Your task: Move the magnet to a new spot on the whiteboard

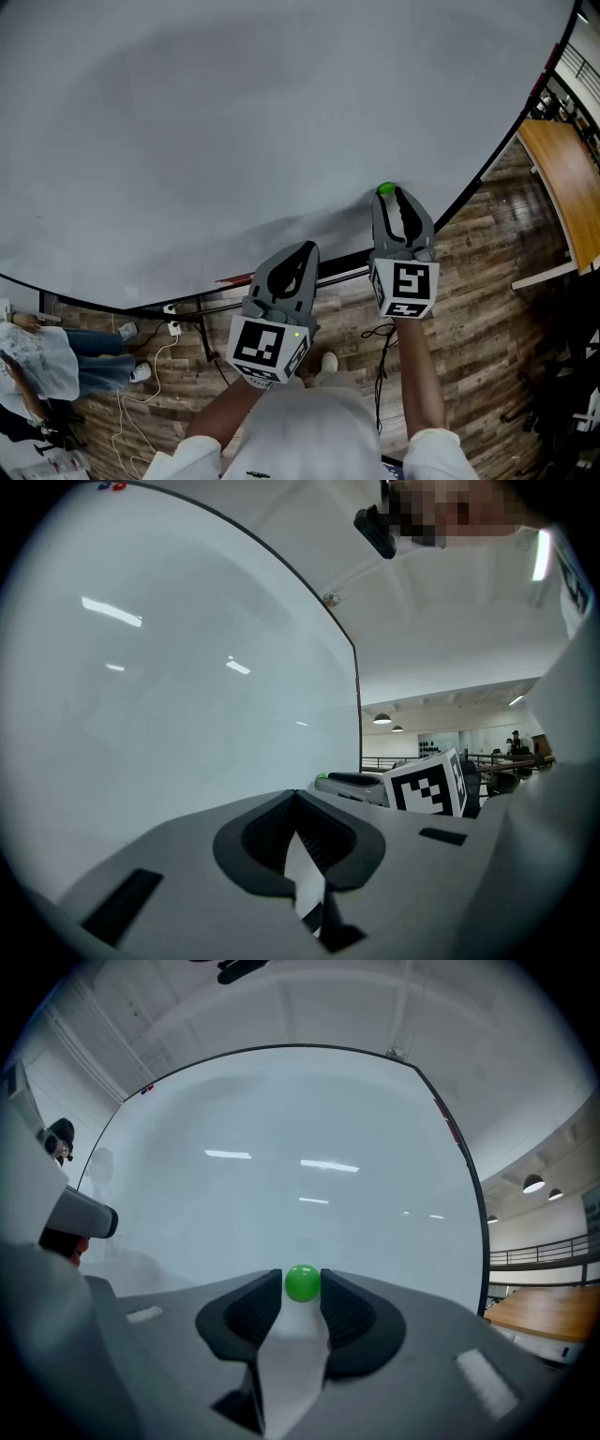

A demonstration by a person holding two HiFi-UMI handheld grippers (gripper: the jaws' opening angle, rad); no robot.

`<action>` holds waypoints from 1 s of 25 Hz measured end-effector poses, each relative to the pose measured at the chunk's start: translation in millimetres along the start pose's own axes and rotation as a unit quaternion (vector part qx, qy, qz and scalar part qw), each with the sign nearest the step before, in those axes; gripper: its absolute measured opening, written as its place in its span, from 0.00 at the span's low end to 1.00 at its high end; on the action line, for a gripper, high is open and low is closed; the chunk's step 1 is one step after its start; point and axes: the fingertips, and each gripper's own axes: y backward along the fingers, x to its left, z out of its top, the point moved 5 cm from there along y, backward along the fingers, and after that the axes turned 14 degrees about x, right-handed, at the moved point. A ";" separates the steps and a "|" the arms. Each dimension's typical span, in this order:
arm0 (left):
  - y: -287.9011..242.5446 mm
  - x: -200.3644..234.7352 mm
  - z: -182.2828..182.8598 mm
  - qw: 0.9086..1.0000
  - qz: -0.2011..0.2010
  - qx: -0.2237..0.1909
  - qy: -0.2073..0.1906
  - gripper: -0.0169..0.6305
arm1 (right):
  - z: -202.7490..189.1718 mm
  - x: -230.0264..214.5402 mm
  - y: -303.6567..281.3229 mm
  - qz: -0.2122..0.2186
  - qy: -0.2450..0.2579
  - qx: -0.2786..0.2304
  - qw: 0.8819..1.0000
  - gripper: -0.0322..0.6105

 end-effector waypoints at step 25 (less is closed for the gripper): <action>83.6 26.2 -8.0 0.999 0.031 -0.036 0.005 0.04 | 39.6 71.8 85.5 0.046 0.017 -0.035 0.998 0.12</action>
